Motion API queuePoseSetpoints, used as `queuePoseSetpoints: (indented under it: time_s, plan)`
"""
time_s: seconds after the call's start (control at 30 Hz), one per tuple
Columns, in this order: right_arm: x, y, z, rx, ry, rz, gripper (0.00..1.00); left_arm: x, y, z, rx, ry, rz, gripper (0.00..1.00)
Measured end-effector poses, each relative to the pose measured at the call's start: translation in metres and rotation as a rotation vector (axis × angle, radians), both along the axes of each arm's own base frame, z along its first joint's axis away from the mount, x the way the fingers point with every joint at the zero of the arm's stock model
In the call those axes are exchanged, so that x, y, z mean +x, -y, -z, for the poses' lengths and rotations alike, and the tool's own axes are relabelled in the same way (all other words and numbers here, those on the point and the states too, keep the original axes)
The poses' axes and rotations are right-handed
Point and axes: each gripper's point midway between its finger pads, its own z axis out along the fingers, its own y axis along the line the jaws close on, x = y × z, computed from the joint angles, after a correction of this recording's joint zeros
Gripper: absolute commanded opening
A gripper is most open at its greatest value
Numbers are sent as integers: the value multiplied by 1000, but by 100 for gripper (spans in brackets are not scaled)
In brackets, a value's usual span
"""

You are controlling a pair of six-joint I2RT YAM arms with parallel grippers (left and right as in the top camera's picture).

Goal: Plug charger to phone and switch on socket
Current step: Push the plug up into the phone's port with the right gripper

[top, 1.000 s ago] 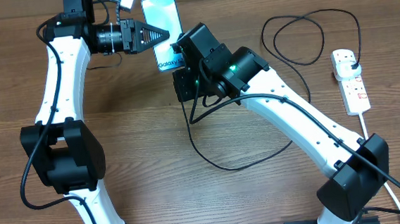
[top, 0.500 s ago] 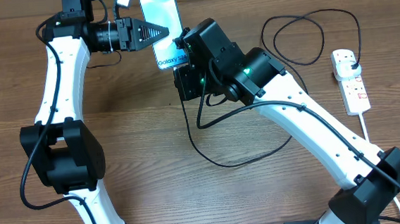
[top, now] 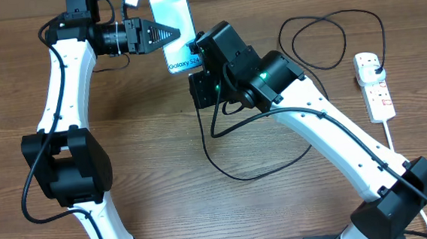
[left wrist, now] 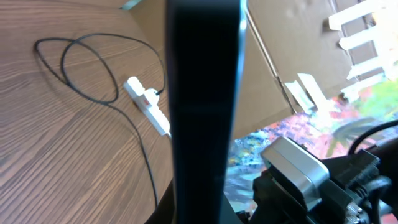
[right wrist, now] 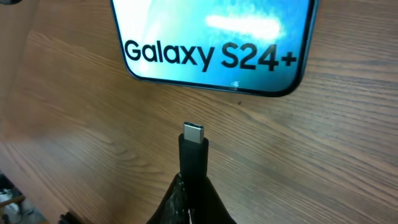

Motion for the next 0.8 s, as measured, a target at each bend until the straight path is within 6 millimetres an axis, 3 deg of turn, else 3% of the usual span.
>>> queuePoseSetpoints:
  time_s: [0.37,0.8]
  plan:
    - [4,4,18,-57,-18,21,4,3,10,14,73,-76,-25,4]
    - [5,4,18,-57,-17,25,4,3,11,14,75,-76,-24,4]
